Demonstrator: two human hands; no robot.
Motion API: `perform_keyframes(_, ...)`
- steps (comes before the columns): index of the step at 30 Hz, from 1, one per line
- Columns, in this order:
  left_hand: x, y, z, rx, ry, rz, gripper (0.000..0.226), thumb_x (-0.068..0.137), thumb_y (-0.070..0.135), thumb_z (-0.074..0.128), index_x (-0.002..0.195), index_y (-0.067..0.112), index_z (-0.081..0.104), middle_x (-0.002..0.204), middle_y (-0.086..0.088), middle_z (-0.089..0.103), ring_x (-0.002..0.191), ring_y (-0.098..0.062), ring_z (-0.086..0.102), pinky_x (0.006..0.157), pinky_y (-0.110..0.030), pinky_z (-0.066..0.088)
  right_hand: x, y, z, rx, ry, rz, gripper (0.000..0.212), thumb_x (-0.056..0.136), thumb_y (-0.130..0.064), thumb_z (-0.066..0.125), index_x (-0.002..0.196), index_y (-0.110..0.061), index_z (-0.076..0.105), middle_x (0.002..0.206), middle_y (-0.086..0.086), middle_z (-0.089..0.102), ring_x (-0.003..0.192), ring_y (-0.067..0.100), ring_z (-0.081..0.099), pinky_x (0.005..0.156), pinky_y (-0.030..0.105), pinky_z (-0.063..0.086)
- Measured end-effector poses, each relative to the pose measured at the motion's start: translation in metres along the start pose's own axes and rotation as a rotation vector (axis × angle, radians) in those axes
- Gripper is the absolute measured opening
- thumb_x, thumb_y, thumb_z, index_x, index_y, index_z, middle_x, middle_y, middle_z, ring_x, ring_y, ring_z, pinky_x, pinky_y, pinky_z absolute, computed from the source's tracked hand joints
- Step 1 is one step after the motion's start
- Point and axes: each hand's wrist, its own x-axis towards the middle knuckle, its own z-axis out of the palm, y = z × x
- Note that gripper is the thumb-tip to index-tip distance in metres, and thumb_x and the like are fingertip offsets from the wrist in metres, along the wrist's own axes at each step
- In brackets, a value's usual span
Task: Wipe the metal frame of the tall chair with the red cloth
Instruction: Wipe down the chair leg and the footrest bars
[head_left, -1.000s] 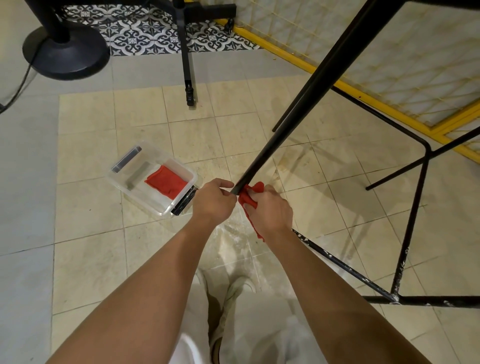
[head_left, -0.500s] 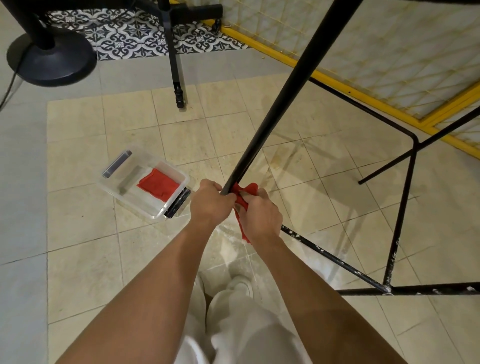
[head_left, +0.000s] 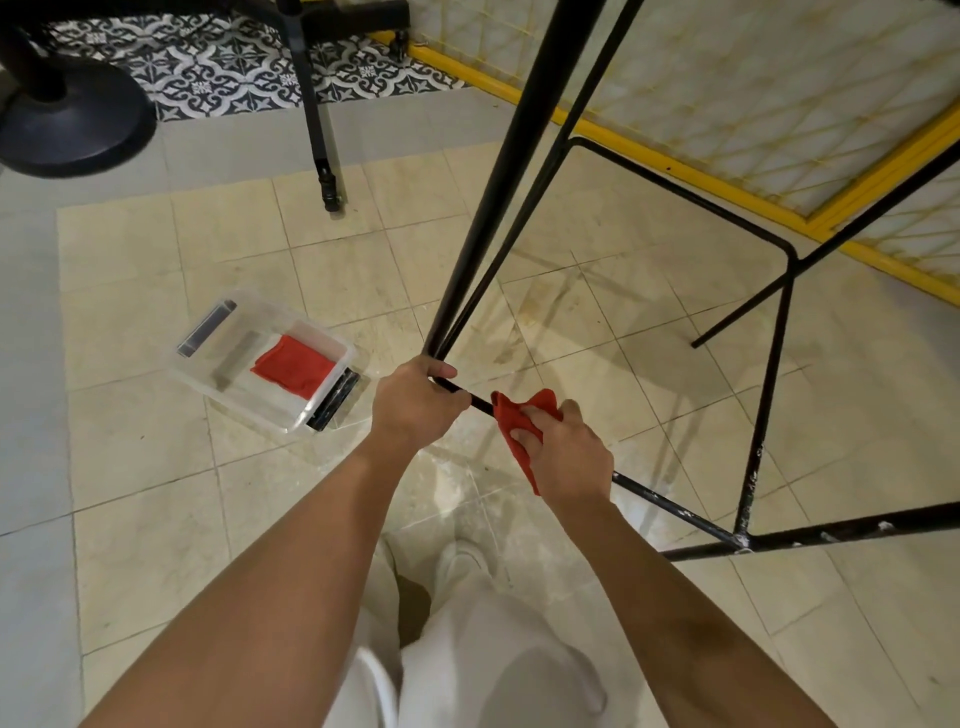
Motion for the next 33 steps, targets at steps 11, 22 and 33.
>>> perform_keyframes(11,-0.001,0.000,0.008,0.057,-0.086,0.065,0.027,0.083,0.018,0.066,0.109,0.018,0.061,0.074,0.011,0.057,0.065,-0.002,0.053,0.054,-0.011,0.038,-0.010,0.022,0.000,0.111,0.026,0.131,0.035,0.095,-0.041,0.046,0.128,-0.030,0.054,0.124,0.003,0.046,0.099,0.023,0.059,0.084,0.034,0.048)
perform_keyframes(22,-0.004,0.006,0.012,0.060,-0.066,0.134,0.022,0.082,0.017,0.063,0.105,0.020,0.063,0.072,0.012,0.060,0.065,0.001,0.054,0.050,-0.002,0.039,0.013,-0.038,0.010,0.090,0.068,-0.038,0.027,0.096,-0.033,0.047,0.117,-0.024,0.060,0.122,0.007,0.045,0.091,0.025,0.058,0.070,0.033,0.049)
perform_keyframes(33,-0.006,0.009,0.009,0.031,-0.035,0.192,0.019,0.085,0.017,0.062,0.102,0.022,0.064,0.068,0.011,0.060,0.064,-0.002,0.056,0.054,0.003,0.037,-0.002,-0.005,0.032,0.105,0.295,-0.201,0.033,0.073,-0.018,0.079,0.105,-0.020,0.071,0.086,0.008,0.061,0.053,0.021,0.059,0.037,0.027,0.048)
